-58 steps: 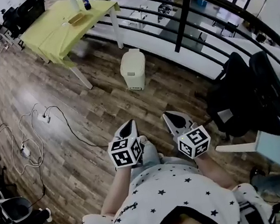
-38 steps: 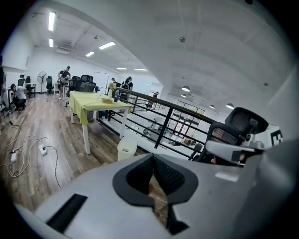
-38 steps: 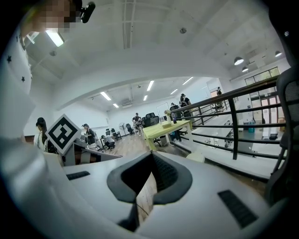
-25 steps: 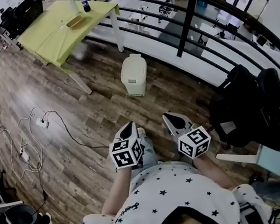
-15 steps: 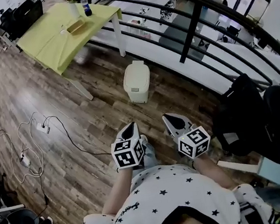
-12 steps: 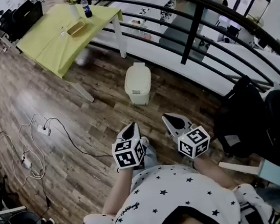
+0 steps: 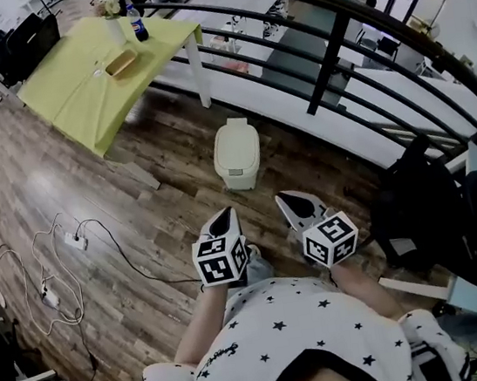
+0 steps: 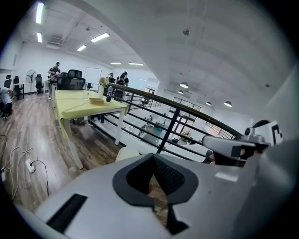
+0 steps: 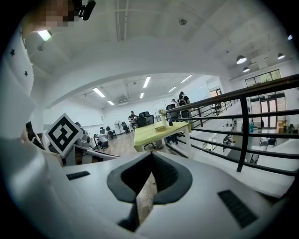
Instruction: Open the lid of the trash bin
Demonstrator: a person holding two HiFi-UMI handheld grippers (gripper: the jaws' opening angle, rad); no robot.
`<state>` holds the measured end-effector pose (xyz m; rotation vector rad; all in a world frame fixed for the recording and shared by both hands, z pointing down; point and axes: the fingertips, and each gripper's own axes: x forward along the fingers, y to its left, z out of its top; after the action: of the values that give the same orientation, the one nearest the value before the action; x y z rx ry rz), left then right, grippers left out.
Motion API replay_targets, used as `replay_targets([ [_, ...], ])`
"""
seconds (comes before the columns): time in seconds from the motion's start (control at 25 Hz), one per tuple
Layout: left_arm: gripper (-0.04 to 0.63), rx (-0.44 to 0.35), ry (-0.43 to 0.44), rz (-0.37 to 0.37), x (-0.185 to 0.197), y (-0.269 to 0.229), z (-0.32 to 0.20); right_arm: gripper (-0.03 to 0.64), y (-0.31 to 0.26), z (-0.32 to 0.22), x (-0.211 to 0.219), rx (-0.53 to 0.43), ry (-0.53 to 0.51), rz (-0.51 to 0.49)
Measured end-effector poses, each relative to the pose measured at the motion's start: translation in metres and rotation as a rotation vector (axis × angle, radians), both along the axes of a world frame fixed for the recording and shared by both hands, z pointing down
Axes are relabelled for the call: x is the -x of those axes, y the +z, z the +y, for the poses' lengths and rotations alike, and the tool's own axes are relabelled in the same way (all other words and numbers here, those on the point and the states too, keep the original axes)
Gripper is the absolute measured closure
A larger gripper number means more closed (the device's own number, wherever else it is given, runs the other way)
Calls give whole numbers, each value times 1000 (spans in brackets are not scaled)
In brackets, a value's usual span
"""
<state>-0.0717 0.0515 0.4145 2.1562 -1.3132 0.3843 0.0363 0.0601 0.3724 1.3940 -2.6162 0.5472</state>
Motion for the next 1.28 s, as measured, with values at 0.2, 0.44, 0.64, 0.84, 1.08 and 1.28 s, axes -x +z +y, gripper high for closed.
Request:
replay_targets([
  [0.2, 583, 10, 36, -7, 5, 5, -32, 623, 3, -34, 8, 5, 17, 5],
  [0.44, 583, 28, 54, -7, 15, 15, -66, 623, 11, -69, 20, 17, 28, 15],
  [0.64, 583, 42, 68, -4, 22, 22, -86, 623, 15, -85, 25, 30, 52, 22],
  [0.84, 583, 61, 66, -8, 26, 32, -101, 623, 24, -92, 24, 58, 73, 21],
  [1.08, 583, 90, 32, -5, 29, 48, -114, 623, 42, -105, 21, 93, 78, 23],
  [1.28, 583, 121, 8, -5, 31, 70, -126, 623, 59, -120, 21, 126, 68, 22],
])
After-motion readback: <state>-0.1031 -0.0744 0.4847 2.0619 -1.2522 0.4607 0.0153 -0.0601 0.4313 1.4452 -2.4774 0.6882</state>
